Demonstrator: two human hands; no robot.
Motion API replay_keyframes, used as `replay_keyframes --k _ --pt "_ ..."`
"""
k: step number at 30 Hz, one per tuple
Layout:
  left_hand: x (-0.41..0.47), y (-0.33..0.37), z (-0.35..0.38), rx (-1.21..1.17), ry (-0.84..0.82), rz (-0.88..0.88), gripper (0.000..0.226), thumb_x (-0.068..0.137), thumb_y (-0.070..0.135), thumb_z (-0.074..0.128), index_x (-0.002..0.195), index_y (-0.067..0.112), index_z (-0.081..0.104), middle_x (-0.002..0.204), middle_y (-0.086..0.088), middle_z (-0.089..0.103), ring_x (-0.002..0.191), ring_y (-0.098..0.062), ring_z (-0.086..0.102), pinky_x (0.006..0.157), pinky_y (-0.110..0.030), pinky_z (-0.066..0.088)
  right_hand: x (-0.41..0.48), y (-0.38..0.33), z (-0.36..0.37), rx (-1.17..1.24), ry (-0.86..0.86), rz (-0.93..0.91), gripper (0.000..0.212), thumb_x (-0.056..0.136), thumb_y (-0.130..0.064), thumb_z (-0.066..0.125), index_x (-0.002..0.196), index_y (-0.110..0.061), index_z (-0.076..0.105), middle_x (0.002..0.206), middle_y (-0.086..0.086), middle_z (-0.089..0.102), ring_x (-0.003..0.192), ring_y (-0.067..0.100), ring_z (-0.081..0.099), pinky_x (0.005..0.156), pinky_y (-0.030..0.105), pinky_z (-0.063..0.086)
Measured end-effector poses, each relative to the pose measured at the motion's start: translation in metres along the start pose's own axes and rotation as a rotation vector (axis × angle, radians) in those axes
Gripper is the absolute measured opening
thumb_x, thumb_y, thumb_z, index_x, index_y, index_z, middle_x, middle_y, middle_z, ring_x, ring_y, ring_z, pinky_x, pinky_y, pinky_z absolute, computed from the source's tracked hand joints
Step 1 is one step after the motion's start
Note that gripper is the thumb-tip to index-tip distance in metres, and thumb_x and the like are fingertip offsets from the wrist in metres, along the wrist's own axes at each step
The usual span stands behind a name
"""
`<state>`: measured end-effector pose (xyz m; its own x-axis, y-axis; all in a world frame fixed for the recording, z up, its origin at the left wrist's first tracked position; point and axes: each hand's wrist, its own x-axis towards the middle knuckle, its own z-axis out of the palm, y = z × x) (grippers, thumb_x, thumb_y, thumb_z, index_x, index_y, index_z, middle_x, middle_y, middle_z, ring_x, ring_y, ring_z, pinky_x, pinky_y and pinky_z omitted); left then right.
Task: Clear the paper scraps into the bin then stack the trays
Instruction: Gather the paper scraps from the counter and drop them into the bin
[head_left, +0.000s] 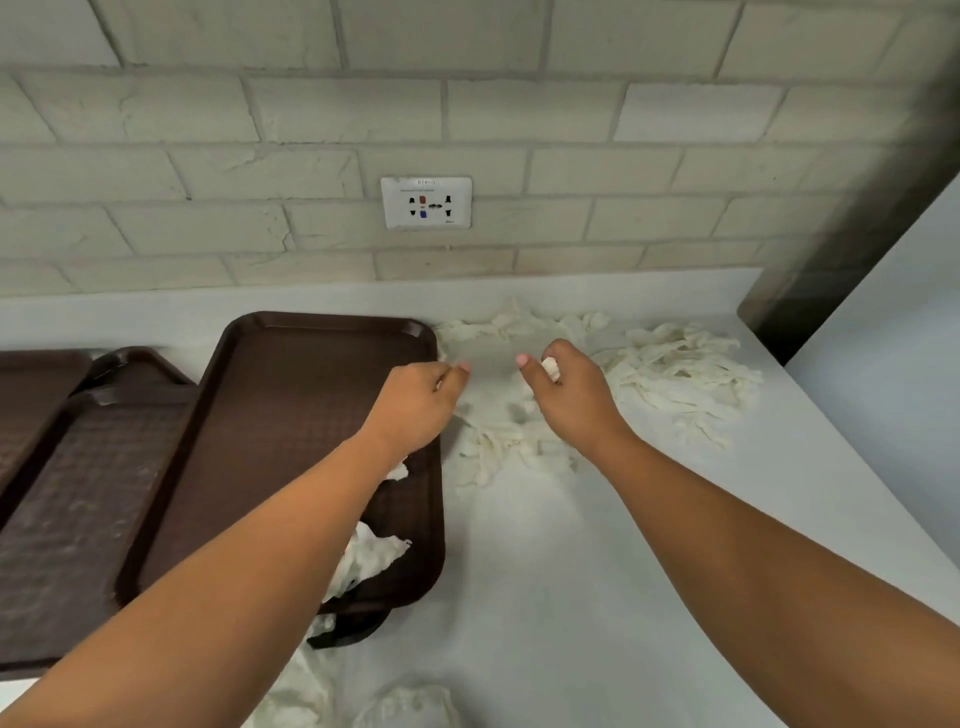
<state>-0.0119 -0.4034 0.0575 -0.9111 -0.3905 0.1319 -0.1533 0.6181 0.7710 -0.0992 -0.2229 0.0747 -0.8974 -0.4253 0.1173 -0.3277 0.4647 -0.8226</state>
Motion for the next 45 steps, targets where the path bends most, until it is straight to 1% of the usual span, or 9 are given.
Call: replay_keyframes --k 5,8,13,15,18,21,24,36,45 --pt "-0.018 0.047 0.021 -0.094 -0.054 0.012 0.058 0.1 0.04 0.05 0.06 0.0 0.037 0.052 -0.009 0.04 0.047 -0.017 0.038 0.05 -0.038 0.038 -0.033 0.003 -0.039 0.156 -0.017 0.061 0.023 0.099 -0.026 0.05 0.08 -0.014 0.048 0.082 0.001 0.072 0.071 0.021 0.071 0.071 0.047 0.058" --pt "-0.032 0.077 0.04 -0.143 -0.138 0.019 0.057 0.099 0.049 0.05 0.062 0.006 0.039 0.056 -0.007 0.039 0.048 -0.018 0.039 0.05 -0.035 0.039 -0.062 0.007 -0.071 0.295 -0.042 0.114 0.025 0.101 -0.024 0.05 0.082 -0.01 0.041 0.067 0.012 0.069 0.057 0.031 0.069 0.068 0.053 0.059" --pt "-0.069 0.123 0.085 -0.147 -0.231 0.046 0.056 0.094 0.056 0.054 0.063 0.01 0.057 0.054 0.005 0.055 0.047 -0.009 0.047 0.053 -0.024 0.042 -0.12 0.038 -0.125 0.129 0.048 0.148 0.022 0.098 -0.037 0.052 0.086 -0.02 0.043 0.067 0.008 0.049 0.044 0.022 0.051 0.044 0.032 0.049" --pt "-0.089 0.143 0.105 -0.143 -0.297 0.065 0.048 0.094 0.058 0.054 0.066 0.02 0.063 0.055 0.009 0.053 0.047 -0.008 0.046 0.053 -0.023 0.042 -0.146 0.057 -0.147 0.053 0.11 0.127 0.019 0.097 -0.036 0.052 0.088 -0.022 0.043 0.068 0.002 0.049 0.05 0.016 0.044 0.048 0.027 0.04" --pt "-0.122 0.174 0.138 -0.122 -0.351 0.121 0.055 0.096 0.057 0.051 0.066 0.011 0.054 0.048 0.011 0.04 0.046 -0.006 0.037 0.052 -0.022 0.035 -0.191 0.079 -0.182 0.024 0.151 0.135 0.021 0.097 -0.04 0.054 0.088 -0.021 0.051 0.07 -0.004 0.056 0.054 0.009 0.045 0.055 0.024 0.037" --pt "-0.155 0.204 0.172 -0.106 -0.374 0.166 0.057 0.098 0.053 0.049 0.061 0.014 0.03 0.051 0.009 0.027 0.049 -0.01 0.027 0.053 -0.026 0.028 -0.237 0.099 -0.216 0.004 0.216 0.189 0.047 0.096 -0.044 0.053 0.067 -0.008 0.046 0.06 0.0 0.044 0.054 0.013 0.04 0.059 0.028 0.033" --pt "-0.188 0.231 0.203 -0.084 -0.441 0.187 0.057 0.1 0.048 0.048 0.059 0.016 0.026 0.05 0.008 0.026 0.047 -0.009 0.026 0.053 -0.027 0.027 -0.282 0.117 -0.244 0.025 0.289 0.26 0.054 0.097 -0.042 0.053 0.058 -0.014 0.029 0.053 -0.006 0.024 0.051 0.01 0.027 0.057 0.03 0.027" --pt "-0.295 0.277 0.303 -0.084 -0.618 0.168 0.051 0.102 0.043 0.043 0.06 0.014 0.042 0.057 0.001 0.045 0.054 -0.014 0.04 0.057 -0.03 0.033 -0.416 0.183 -0.305 0.075 0.394 0.443 0.058 0.1 -0.032 0.052 0.049 -0.02 0.027 0.038 -0.011 0.03 0.04 0.006 0.031 0.05 0.027 0.026" --pt "-0.327 0.227 0.367 -0.019 -0.772 0.117 0.052 0.102 0.038 0.047 0.058 0.015 0.033 0.048 0.005 0.03 0.042 -0.01 0.027 0.051 -0.032 0.026 -0.465 0.242 -0.283 0.044 0.438 0.653 0.059 0.1 -0.035 0.049 0.049 -0.02 0.025 0.04 -0.008 0.027 0.044 0.01 0.028 0.054 0.031 0.029"
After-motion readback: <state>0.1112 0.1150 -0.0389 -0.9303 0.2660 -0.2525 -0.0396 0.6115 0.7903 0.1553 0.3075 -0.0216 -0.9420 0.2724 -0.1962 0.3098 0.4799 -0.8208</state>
